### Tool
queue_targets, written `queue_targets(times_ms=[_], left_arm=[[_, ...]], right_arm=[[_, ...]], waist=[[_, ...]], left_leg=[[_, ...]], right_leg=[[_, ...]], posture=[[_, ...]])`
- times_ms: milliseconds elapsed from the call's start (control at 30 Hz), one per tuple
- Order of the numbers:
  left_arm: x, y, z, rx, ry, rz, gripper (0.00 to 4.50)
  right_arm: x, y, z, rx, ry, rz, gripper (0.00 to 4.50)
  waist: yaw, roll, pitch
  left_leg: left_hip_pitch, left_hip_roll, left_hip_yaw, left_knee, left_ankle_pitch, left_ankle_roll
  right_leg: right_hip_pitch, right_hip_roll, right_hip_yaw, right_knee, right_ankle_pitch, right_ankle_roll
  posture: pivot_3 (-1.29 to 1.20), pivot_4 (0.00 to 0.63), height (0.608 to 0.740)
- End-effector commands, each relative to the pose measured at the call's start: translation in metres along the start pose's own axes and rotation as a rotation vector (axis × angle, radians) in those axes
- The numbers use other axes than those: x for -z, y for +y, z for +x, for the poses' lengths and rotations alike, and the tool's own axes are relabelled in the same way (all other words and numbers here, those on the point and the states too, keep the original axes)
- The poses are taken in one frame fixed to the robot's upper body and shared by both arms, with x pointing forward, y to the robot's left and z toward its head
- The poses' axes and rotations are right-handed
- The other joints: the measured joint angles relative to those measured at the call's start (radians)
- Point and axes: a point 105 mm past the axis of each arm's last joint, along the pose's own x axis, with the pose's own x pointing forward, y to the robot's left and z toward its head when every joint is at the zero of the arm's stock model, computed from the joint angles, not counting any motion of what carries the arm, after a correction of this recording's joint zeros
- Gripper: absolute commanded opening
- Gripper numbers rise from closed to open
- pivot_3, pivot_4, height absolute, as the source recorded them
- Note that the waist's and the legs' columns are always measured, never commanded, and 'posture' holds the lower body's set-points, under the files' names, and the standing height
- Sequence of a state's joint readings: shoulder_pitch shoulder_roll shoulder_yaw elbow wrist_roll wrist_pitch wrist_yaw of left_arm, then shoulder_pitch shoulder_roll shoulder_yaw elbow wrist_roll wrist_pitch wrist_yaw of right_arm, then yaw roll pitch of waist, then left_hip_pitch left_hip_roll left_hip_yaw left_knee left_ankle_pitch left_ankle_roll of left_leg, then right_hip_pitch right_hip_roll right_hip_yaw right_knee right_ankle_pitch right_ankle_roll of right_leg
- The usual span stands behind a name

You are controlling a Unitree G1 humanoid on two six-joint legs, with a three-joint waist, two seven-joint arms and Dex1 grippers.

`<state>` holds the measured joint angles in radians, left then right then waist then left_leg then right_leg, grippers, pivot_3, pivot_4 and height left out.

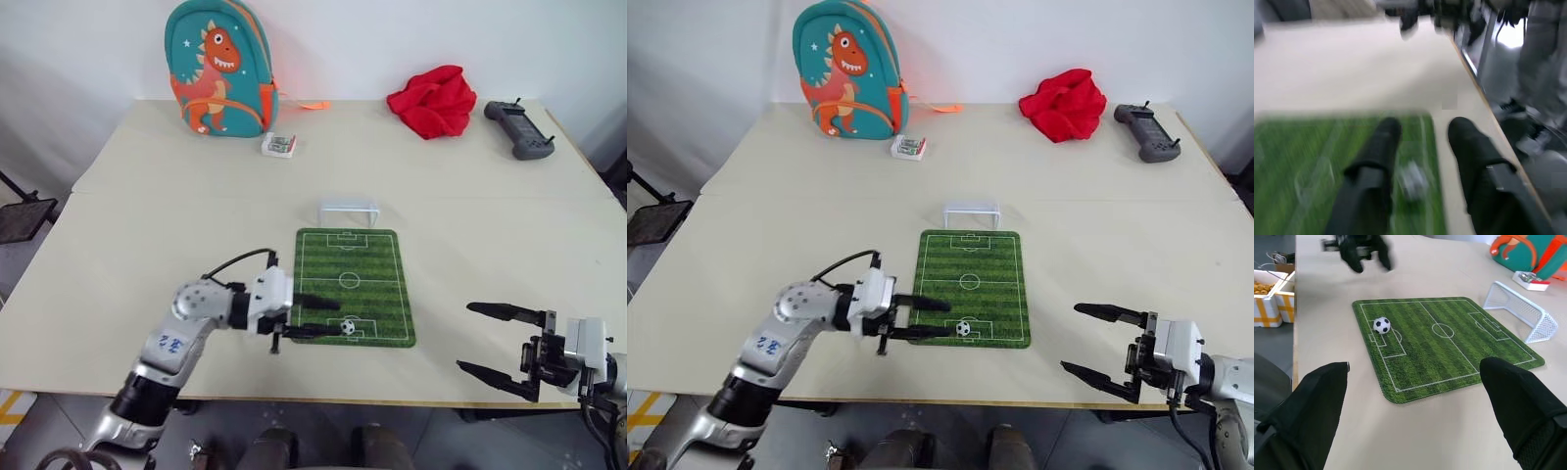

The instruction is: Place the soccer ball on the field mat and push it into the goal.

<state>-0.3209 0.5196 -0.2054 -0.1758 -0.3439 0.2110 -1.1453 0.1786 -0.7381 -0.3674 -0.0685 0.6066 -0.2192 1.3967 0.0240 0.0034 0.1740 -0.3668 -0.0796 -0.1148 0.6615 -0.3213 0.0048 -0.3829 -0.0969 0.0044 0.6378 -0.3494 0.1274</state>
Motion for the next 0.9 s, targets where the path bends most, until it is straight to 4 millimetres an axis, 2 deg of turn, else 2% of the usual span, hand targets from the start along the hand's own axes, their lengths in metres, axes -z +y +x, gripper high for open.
queue_targets(times_ms=[33, 100, 233, 367, 467, 567, 900], left_arm=[[-0.004, -0.02, 0.002, 0.074, -0.019, -0.016, 0.53], [0.0, -0.028, 0.005, 0.091, -0.015, -0.039, 0.05], [0.008, -0.029, 0.034, 0.025, -0.049, -0.086, 0.02], [0.016, -0.03, 0.05, 0.016, -0.035, -0.127, 0.02], [0.019, -0.018, 0.059, -0.035, -0.027, -0.128, 0.02], [0.018, -0.008, 0.064, -0.063, -0.027, -0.107, 0.02], [0.023, 0.004, 0.065, -0.072, 0.019, -0.069, 0.02]], right_arm=[[-0.008, -0.004, -0.006, 0.017, -0.024, -0.036, 4.5], [-0.007, -0.004, -0.006, 0.015, -0.024, -0.033, 4.5], [-0.005, -0.001, -0.006, 0.012, -0.016, -0.027, 4.5], [-0.005, -0.001, -0.008, 0.009, -0.002, -0.023, 4.5], [-0.006, -0.001, -0.009, 0.011, 0.002, -0.024, 4.5], [-0.006, 0.001, -0.008, 0.015, 0.002, -0.023, 4.5], [-0.007, 0.004, -0.003, 0.033, -0.008, -0.026, 4.5]], waist=[[0.007, 0.0, 0.0], [0.008, 0.0, 0.0], [0.01, 0.0, 0.0], [0.005, 0.0, 0.0], [0.003, 0.0, 0.0], [0.003, 0.0, 0.0], [0.004, 0.0, 0.0]], left_leg=[[-0.001, 0.0, -0.001, 0.001, 0.0, 0.0], [-0.001, -0.001, -0.002, 0.001, 0.0, 0.001], [-0.001, -0.001, -0.003, 0.001, 0.0, 0.001], [0.0, -0.001, -0.002, 0.001, 0.0, 0.001], [0.0, -0.001, -0.002, 0.0, 0.0, 0.001], [0.0, -0.001, -0.002, 0.001, 0.0, 0.001], [0.0, -0.001, -0.002, 0.001, 0.0, 0.001]], right_leg=[[0.0, 0.0, 0.0, -0.001, 0.0, 0.0], [0.002, -0.001, 0.0, -0.003, 0.0, 0.0], [0.004, -0.001, -0.001, -0.006, 0.0, 0.0], [0.005, 0.0, -0.001, -0.006, 0.0, 0.0], [0.004, 0.0, -0.001, -0.006, 0.0, 0.0], [0.005, 0.0, 0.0, -0.006, 0.0, 0.0], [0.005, 0.0, 0.0, -0.006, 0.0, 0.0]], posture=[[0.0, 0.15, 0.74], [0.0, 0.15, 0.74], [0.0, 0.15, 0.74], [0.0, 0.15, 0.74], [0.0, 0.15, 0.74], [0.0, 0.15, 0.74], [0.0, 0.15, 0.74]])
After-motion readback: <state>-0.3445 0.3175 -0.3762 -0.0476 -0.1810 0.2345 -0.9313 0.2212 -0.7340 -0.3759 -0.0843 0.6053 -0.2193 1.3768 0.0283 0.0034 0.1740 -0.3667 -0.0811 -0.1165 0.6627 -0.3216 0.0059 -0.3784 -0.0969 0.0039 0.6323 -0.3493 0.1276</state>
